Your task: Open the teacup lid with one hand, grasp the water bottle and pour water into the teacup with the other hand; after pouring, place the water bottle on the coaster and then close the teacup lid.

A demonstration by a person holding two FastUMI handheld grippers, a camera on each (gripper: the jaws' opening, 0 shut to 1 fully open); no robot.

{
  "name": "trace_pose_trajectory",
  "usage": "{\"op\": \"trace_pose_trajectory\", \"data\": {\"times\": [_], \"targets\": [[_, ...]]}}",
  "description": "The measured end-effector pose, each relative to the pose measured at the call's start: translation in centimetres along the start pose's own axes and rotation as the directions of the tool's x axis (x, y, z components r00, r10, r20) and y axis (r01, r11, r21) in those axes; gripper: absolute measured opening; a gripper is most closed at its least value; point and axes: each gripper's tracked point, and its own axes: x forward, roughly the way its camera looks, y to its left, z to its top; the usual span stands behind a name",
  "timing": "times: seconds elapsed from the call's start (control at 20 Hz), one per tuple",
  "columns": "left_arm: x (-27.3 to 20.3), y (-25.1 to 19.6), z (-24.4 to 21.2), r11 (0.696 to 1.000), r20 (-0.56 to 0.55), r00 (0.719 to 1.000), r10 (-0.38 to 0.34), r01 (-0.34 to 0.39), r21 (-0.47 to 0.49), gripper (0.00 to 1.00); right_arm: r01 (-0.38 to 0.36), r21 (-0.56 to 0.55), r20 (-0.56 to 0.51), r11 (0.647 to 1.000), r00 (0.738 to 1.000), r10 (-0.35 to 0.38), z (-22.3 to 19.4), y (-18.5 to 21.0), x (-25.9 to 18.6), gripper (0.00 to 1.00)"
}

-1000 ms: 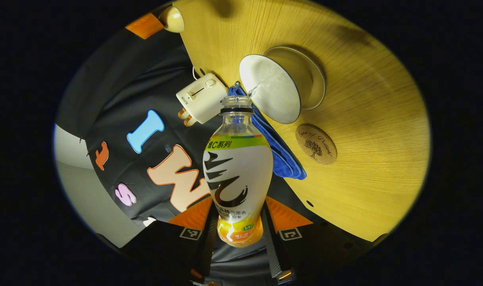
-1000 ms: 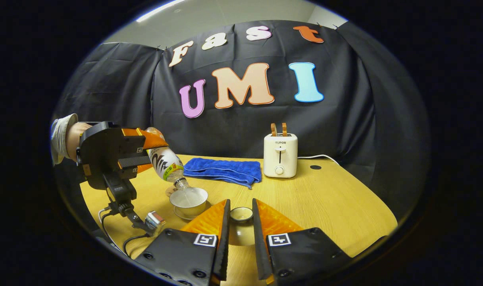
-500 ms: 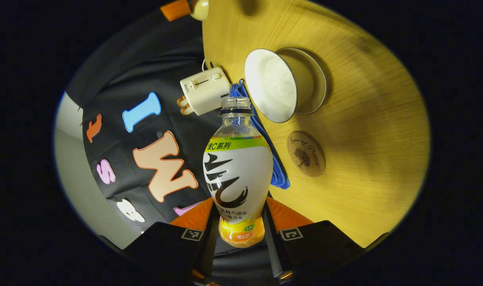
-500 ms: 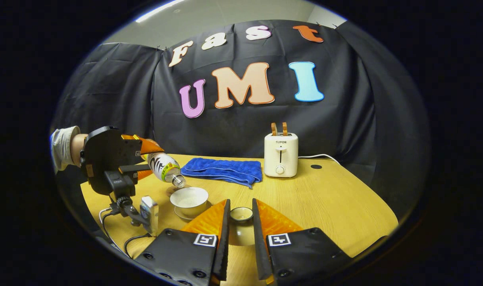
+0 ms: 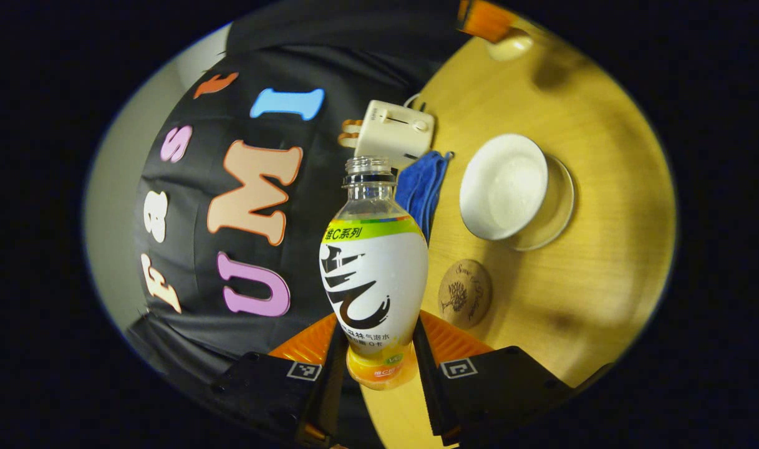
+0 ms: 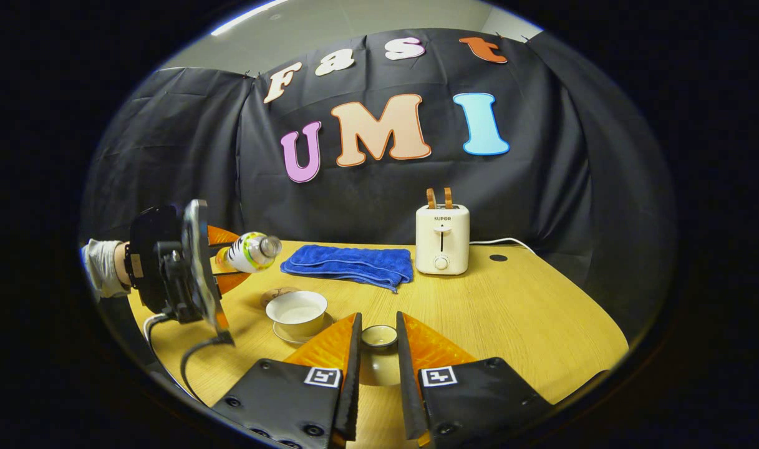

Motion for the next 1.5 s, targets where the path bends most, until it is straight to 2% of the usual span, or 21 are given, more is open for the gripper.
{"op": "trace_pose_trajectory", "data": {"times": [0.1, 0.15, 0.25, 0.3, 0.4, 0.55, 0.65, 0.75, 0.85, 1.15, 1.25, 1.3, 1.4, 1.5], "targets": [[0.1, 0.0, 0.4, 0.986, 0.022, 1.000, -0.009, 0.013, -0.165, 0.51, -0.002, -0.002, -0.002, 1.000, 1.000, 0.002, -0.1, 0.0, 0.1, 0.33], [0.1, 0.0, 0.7, 0.972, 0.026, 1.000, -0.017, 0.022, -0.234, 0.54, -0.004, -0.001, -0.003, 1.000, 1.000, 0.004, -0.1, 0.1, 0.1, 0.32], [0.3, 0.4, 1.5, 0.925, 0.061, 0.998, -0.012, 0.034, -0.377, 0.51, -0.004, -0.001, -0.005, 1.000, 1.000, 0.004, -0.2, 0.2, 0.1, 0.33], [0.5, 0.1, 1.6, 0.891, 0.068, 0.997, -0.035, 0.062, -0.450, 0.54, -0.006, -0.002, -0.005, 1.000, 1.000, 0.006, -0.2, 0.3, 0.1, 0.33], [1.1, 0.2, 1.2, 0.821, 0.082, 0.996, -0.037, 0.077, -0.566, 0.54, -0.009, -0.004, 0.001, 1.000, 1.000, 0.009, 0.0, 0.4, 0.0, 0.32], [1.7, 0.6, 2.5, 0.683, 0.142, 0.990, -0.024, 0.120, -0.721, 0.54, -0.010, -0.001, 0.002, 1.000, 1.000, 0.010, 0.0, 0.4, 0.0, 0.32], [2.3, 1.4, 2.4, 0.607, 0.148, 0.989, 0.009, 0.113, -0.787, 0.54, -0.008, 0.001, -0.001, 1.000, 1.000, 0.008, -0.2, 0.2, 0.1, 0.33], [3.3, 1.6, 2.4, 0.556, 0.144, 0.989, 0.030, 0.103, -0.825, 0.54, -0.012, 0.003, -0.005, 1.000, 1.000, 0.012, -0.3, 0.4, 0.1, 0.33], [4.2, 1.5, 2.2, 0.538, 0.129, 0.991, 0.045, 0.085, -0.839, 0.55, -0.013, -0.001, -0.006, 1.000, 1.000, 0.013, -0.4, 0.4, 0.2, 0.33], [5.6, 0.2, 2.6, 0.455, 0.140, 0.989, 0.045, 0.104, -0.884, 0.55, -0.055, 0.045, -0.018, 0.997, 0.998, 0.056, -0.8, 1.6, 0.4, 0.34], [5.9, -0.2, 2.2, 0.447, 0.123, 0.992, 0.039, 0.093, -0.890, 0.57, -0.055, 0.031, -0.018, 0.998, 0.998, 0.055, -0.8, 1.6, 0.4, 0.35], [5.9, -0.3, 1.8, 0.444, 0.113, 0.993, 0.040, 0.083, -0.892, 0.57, -0.057, 0.028, -0.019, 0.998, 0.998, 0.057, -0.9, 1.7, 0.4, 0.30], [5.6, 0.0, 1.5, 0.428, 0.116, 0.991, 0.061, 0.079, -0.901, 0.59, -0.065, 0.032, -0.024, 0.997, 0.998, 0.066, -1.1, 2.1, 0.6, 0.31], [5.6, -0.2, 1.5, 0.425, 0.113, 0.992, 0.052, 0.080, -0.902, 0.59, -0.065, 0.029, -0.035, 0.997, 0.997, 0.066, -1.6, 2.3, 0.8, 0.32]]}}
